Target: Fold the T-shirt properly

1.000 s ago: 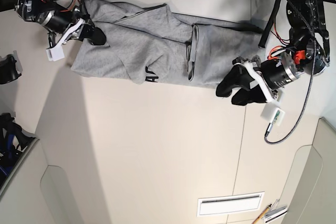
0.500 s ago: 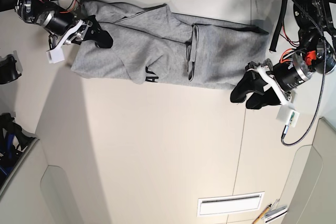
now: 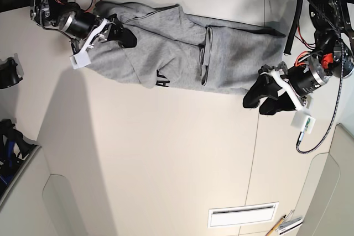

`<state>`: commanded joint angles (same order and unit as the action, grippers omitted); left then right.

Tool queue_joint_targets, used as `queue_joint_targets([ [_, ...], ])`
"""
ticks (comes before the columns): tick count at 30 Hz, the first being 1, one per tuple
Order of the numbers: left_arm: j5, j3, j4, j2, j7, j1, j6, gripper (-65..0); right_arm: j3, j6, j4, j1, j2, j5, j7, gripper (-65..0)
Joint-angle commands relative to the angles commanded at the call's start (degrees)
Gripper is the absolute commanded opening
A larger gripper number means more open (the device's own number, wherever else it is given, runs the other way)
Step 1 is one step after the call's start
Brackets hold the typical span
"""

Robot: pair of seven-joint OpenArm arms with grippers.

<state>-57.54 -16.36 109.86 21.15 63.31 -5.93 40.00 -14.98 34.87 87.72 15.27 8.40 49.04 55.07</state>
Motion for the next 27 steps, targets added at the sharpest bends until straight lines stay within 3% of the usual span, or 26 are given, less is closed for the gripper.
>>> queue_joint_targets([
  [2,0.00,0.00,0.00,0.00,0.11,0.00,0.00,-25.4,0.00,0.00,0.00,-0.02,0.00,0.00,0.00,-62.3],
  [3,0.00,0.00,0.00,0.00,0.26,0.00,0.00,-25.4,0.00,0.04,0.00,-0.02,0.00,-0.02,0.00,-65.0],
  [11,-0.20,-0.07,0.00,0.00,2.16,-0.17,0.00,-25.5,-0.74,0.07,0.02,-0.63,1.38,-0.90,0.24,-65.0],
  [15,-5.20,-1.29,0.02,0.00,4.26,-1.81,0.00,-25.5,-3.17,0.04,0.04,-0.61,4.55,-1.31,0.28,-65.0],
  [23,-2.38,-3.54,-0.11,-0.09,3.93,-8.96,0.00,-25.5,-11.26,0.04,0.09,-0.85,12.35,-1.03,0.66,-65.0],
  [27,-1.36,-3.48,-0.11,-0.55,0.90,-14.10,0.00,-25.5,-14.88,0.02,0.15,-2.73,16.13,2.60,1.86,-65.0],
])
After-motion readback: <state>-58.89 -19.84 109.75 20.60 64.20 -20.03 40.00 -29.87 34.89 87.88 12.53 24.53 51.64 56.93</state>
